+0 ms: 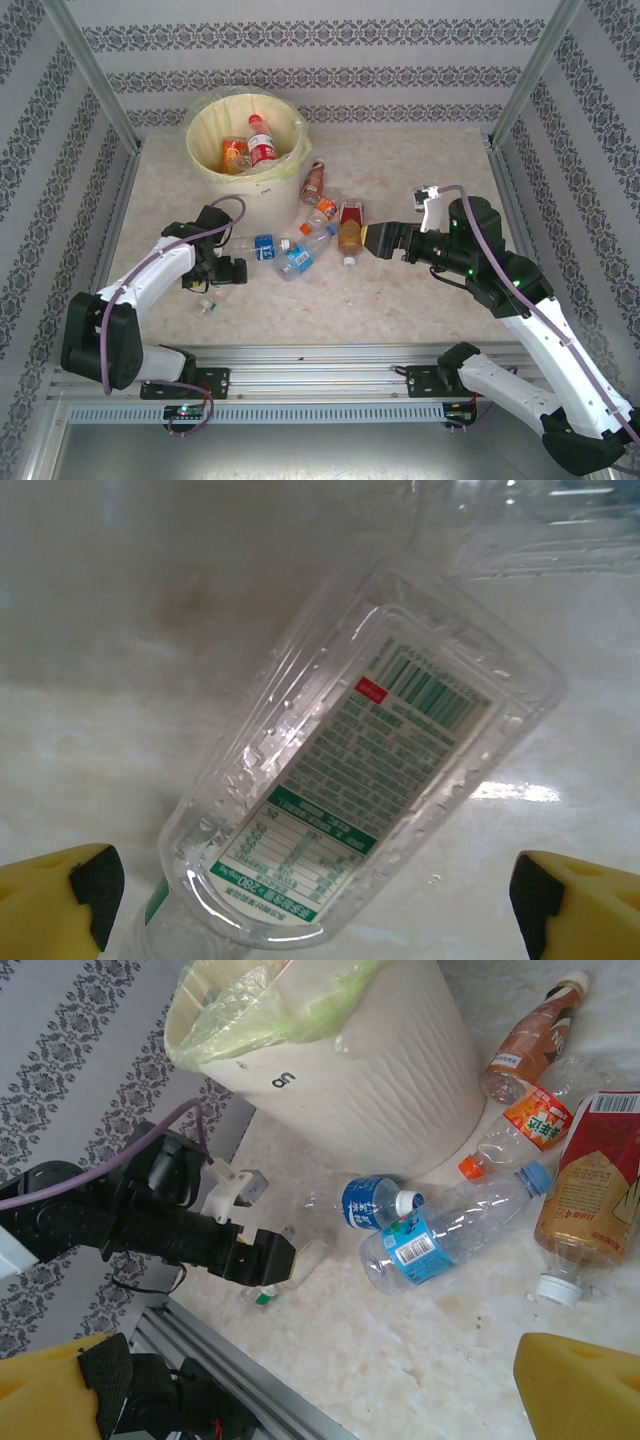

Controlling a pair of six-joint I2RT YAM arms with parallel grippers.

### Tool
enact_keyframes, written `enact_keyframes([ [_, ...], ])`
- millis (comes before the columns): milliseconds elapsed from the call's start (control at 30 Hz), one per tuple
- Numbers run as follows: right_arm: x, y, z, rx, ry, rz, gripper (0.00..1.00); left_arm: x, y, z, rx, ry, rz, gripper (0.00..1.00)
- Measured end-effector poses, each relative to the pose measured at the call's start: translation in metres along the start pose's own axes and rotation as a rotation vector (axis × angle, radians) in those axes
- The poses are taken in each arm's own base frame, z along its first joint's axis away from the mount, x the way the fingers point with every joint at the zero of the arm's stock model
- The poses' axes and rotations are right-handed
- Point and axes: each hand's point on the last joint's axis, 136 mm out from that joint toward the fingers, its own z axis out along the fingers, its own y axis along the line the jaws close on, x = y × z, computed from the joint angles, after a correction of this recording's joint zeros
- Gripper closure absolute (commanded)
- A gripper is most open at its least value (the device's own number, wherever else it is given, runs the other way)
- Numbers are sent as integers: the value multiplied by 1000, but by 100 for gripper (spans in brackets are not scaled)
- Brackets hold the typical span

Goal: Put the plastic bottles in the bin

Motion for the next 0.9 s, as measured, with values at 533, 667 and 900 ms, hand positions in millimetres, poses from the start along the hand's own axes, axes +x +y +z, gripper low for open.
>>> enact_keyframes([
  [533, 6, -6, 3, 15, 13, 1, 2, 5, -6, 17, 26, 48, -5, 27],
  [667, 7, -8, 3, 18, 15, 2, 2, 6, -10, 19, 47, 49, -12, 32],
  [900, 7, -8, 4, 19, 16, 3, 2, 7, -14, 20, 76, 42, -29, 42],
])
